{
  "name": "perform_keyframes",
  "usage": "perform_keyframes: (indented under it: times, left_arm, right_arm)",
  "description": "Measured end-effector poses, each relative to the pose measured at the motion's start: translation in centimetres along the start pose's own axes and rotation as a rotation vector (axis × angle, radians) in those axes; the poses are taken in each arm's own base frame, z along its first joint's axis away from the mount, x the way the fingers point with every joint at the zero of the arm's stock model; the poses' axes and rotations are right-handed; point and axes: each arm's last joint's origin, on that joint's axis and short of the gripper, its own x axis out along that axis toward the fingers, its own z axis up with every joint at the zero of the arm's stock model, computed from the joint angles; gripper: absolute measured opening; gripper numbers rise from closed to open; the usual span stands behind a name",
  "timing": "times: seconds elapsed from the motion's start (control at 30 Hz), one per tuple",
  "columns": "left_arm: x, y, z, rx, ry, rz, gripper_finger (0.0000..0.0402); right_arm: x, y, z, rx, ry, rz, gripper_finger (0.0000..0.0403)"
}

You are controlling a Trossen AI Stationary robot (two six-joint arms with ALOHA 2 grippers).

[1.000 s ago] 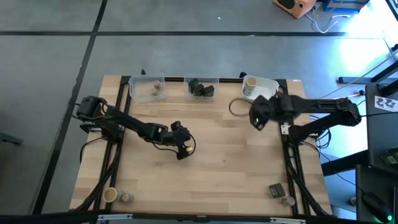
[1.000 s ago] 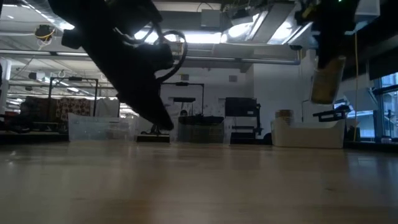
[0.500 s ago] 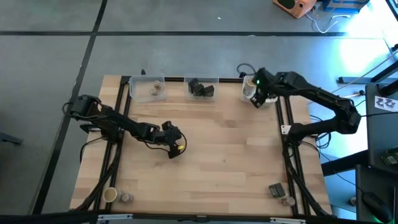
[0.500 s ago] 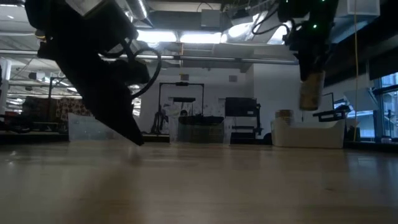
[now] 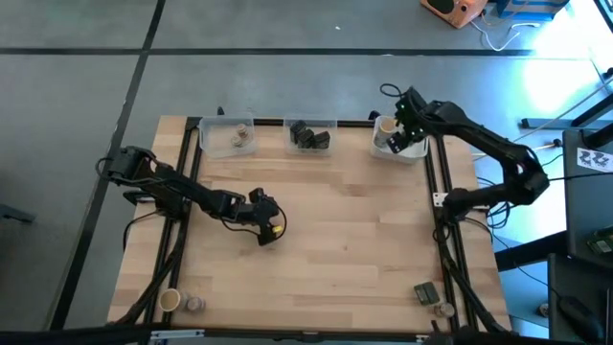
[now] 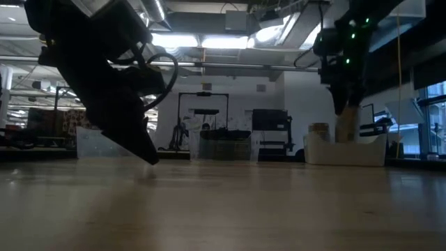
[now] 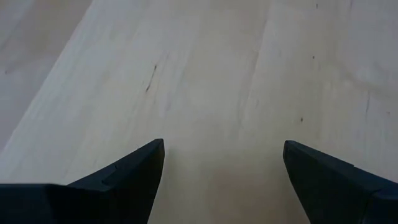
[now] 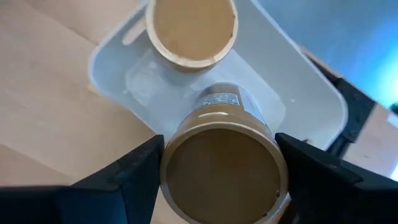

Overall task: Sort spices by type
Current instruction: Put the right gold seasoning bottle into the white bin

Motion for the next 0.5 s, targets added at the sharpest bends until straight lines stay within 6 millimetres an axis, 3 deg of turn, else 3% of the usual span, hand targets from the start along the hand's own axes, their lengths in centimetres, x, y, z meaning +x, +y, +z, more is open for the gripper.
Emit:
perform_keyframes:
  times: [0.27, 0.5]
  left_arm:
    - [0.0, 0.0, 0.0, -0.004, 0.000, 0.000, 0.0312]
    - [0.0, 0.0, 0.0, -0.010, 0.000, -0.001, 0.0312]
  right_arm:
    - [3.4, -0.6, 0.8, -0.007, 0.071, -0.002, 0.0284]
    - [4.4, -0.3, 1.3, -0.022, 0.077, -0.003, 0.0285]
